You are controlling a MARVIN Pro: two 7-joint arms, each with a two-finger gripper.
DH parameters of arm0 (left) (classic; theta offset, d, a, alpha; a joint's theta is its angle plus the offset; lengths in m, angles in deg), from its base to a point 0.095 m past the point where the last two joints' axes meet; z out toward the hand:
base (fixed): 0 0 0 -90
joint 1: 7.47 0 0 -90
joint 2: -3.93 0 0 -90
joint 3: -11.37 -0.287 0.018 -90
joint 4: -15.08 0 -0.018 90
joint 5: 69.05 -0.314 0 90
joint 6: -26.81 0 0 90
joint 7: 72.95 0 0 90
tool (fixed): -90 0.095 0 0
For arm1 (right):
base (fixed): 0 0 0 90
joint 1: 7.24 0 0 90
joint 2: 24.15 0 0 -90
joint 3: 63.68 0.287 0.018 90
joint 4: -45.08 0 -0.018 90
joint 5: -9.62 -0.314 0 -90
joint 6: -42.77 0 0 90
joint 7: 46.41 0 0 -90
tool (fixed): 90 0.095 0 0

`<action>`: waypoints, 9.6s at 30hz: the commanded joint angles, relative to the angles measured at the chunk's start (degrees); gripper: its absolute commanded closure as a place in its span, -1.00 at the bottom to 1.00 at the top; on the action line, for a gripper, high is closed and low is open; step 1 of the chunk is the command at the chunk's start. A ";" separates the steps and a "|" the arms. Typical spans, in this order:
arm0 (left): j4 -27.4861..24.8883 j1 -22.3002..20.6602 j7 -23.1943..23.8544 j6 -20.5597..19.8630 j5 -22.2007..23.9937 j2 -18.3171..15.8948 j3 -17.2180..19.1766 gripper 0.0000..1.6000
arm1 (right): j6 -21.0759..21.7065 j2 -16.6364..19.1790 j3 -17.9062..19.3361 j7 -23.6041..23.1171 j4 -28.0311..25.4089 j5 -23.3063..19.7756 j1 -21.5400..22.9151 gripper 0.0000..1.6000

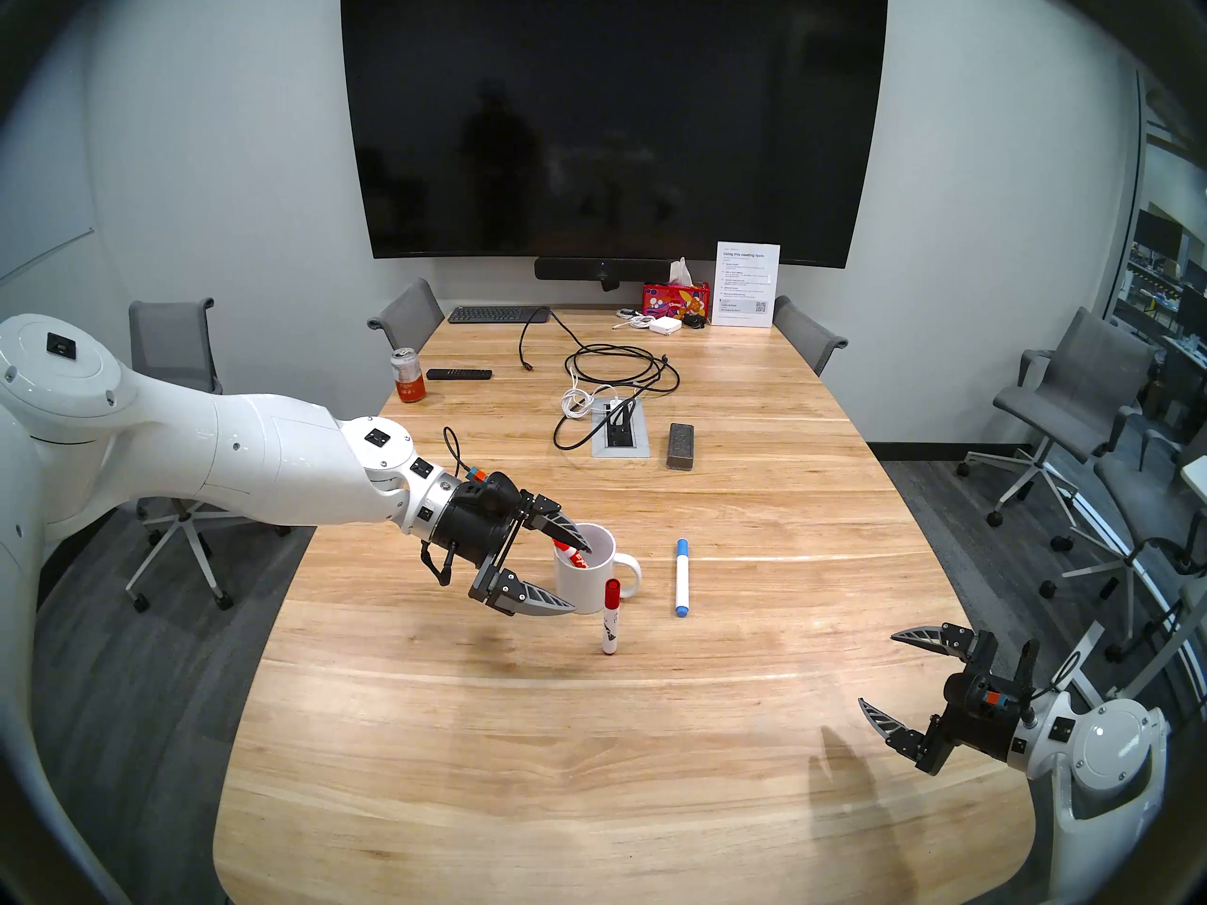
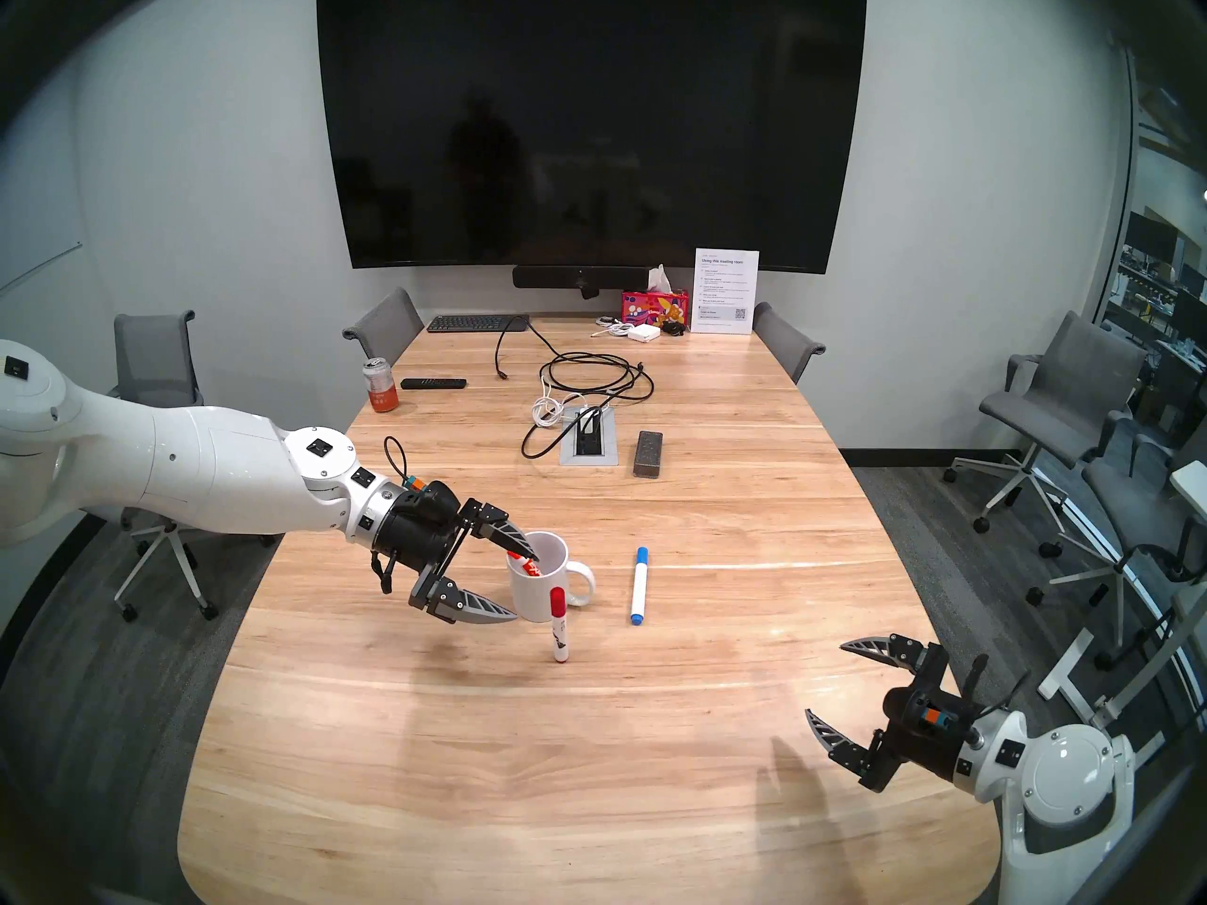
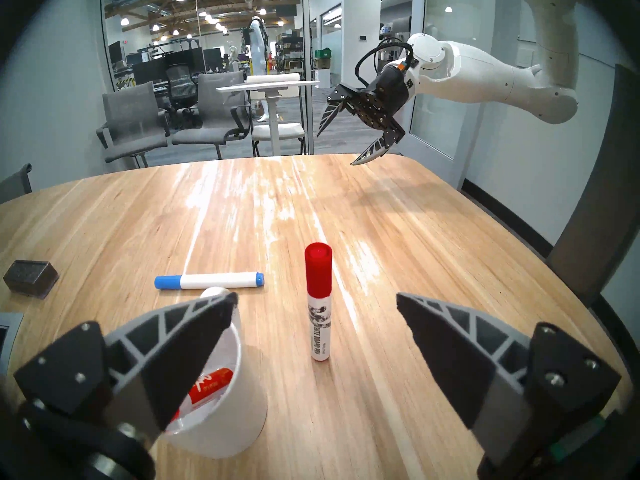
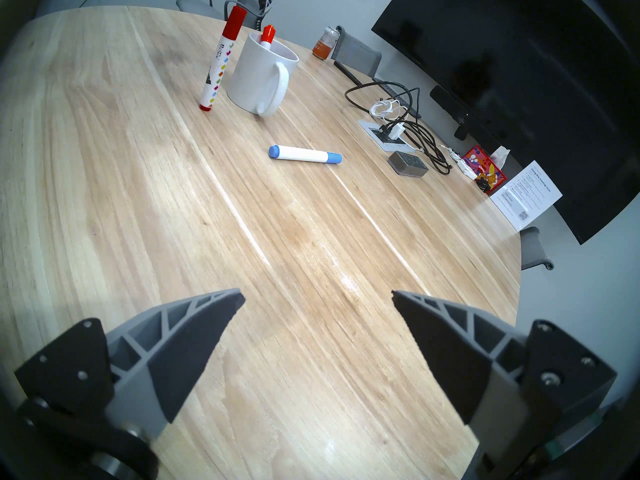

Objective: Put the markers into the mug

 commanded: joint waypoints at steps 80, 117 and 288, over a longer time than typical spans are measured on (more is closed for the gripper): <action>5.49 2.84 2.96 -0.33 0.25 9.40 1.80 1.00 | 0.13 0.12 -0.01 -0.16 -0.80 -0.24 0.18 -1.00; 3.22 -8.22 3.49 -1.00 2.42 1.02 4.98 1.00 | 0.05 0.10 -0.02 -0.12 -0.75 -0.21 0.19 -1.00; -1.90 -5.77 -3.23 -4.14 -3.56 -14.88 -3.15 -1.00 | 40.82 -5.38 -36.28 6.47 15.12 20.74 31.87 -1.00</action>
